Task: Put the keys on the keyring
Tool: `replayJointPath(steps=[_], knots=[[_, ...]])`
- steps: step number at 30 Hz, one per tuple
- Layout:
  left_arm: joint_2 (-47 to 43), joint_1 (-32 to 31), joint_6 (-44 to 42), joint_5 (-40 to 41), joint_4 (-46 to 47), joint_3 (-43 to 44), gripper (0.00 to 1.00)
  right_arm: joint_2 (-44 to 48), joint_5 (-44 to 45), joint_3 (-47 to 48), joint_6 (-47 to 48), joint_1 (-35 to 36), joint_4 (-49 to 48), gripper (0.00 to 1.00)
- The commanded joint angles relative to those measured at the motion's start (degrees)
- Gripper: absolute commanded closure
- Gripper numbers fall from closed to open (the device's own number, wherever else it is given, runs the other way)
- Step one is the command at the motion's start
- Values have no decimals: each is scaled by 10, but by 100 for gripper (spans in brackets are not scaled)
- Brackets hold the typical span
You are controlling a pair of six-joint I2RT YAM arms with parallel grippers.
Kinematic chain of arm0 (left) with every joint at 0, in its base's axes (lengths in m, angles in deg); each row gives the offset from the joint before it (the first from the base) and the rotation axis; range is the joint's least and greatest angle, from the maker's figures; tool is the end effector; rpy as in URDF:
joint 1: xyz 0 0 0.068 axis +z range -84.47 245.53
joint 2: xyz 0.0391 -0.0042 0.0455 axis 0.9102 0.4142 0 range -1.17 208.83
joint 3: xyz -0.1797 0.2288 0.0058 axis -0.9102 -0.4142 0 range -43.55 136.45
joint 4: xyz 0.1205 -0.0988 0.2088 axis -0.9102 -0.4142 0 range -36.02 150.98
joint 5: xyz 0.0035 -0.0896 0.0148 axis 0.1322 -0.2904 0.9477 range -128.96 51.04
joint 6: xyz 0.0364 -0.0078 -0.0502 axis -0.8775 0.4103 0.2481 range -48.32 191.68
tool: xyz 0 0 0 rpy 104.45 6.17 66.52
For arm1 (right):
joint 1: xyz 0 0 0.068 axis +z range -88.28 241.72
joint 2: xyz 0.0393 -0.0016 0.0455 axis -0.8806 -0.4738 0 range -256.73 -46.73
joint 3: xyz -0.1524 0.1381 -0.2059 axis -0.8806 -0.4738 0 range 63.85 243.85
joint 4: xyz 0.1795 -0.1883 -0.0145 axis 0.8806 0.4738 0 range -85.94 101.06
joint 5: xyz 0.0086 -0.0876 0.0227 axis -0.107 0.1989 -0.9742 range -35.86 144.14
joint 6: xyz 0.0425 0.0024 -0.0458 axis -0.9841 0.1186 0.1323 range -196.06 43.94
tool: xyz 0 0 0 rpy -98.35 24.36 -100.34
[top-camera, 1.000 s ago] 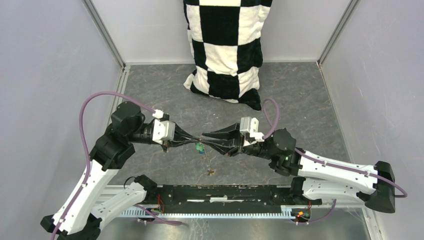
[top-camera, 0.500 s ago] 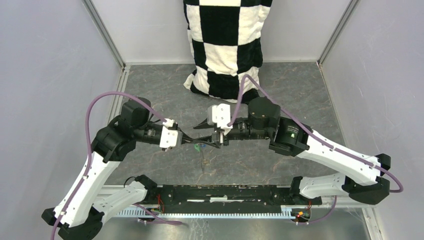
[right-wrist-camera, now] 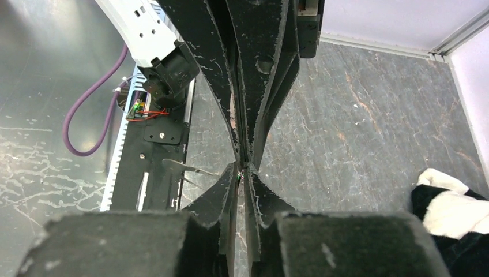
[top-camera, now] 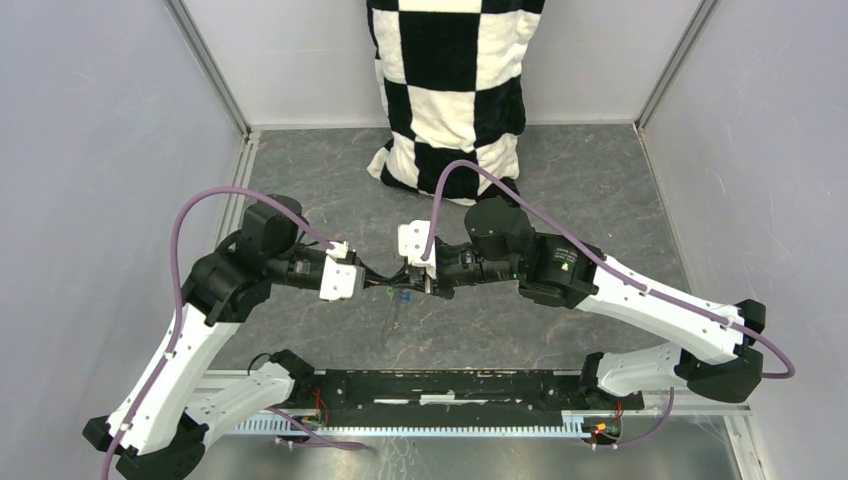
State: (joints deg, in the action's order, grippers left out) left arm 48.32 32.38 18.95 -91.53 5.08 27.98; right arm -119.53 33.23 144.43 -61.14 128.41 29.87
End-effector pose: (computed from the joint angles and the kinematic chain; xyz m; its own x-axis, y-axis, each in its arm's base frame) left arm 0.0843 -0.1004 0.4184 0.4213 0.3024 -0.8550 0.9069 -0.1527 0.3928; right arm 0.0963 0.2663 0.4394 0.1370 -0.2895 -0.9473 -0.9903 -0.0171 -0.1380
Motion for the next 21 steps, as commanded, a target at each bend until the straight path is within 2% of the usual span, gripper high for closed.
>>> replayJointPath(steps=[1, 3, 7, 10, 12, 15, 16, 17, 18, 21], knots=[[-3, -1, -22, -14, 8, 30, 98, 0, 18, 17, 6, -1, -12, 91], [-3, -1, -22, -12, 8, 30, 98, -2, 24, 16, 11, -1, -8, 100], [-5, -1, 28, -3, 47, 25, 96, 29, 87, -36, 25, -1, -59, 100], [-11, -1, 98, 16, 109, 19, 92, 99, 122, -170, 33, -2, -204, 100], [-13, -1, 146, 26, 145, 18, 78, 135, 135, -258, 32, -4, -315, 100], [-12, -1, 199, 38, 181, 18, 70, 155, 144, -358, 16, -14, -454, 99], [-12, -1, 214, 45, 192, 17, 53, 157, 142, -385, 11, -19, -503, 100], [-13, -1, 234, 55, 203, 16, 31, 155, 146, -405, 4, -23, -537, 100], [-14, -1, 263, 68, 218, 14, 24, 152, 148, -421, -8, -32, -568, 100], [-15, -1, 278, 100, 229, 17, 23, 138, 151, -445, -27, -62, -630, 100]])
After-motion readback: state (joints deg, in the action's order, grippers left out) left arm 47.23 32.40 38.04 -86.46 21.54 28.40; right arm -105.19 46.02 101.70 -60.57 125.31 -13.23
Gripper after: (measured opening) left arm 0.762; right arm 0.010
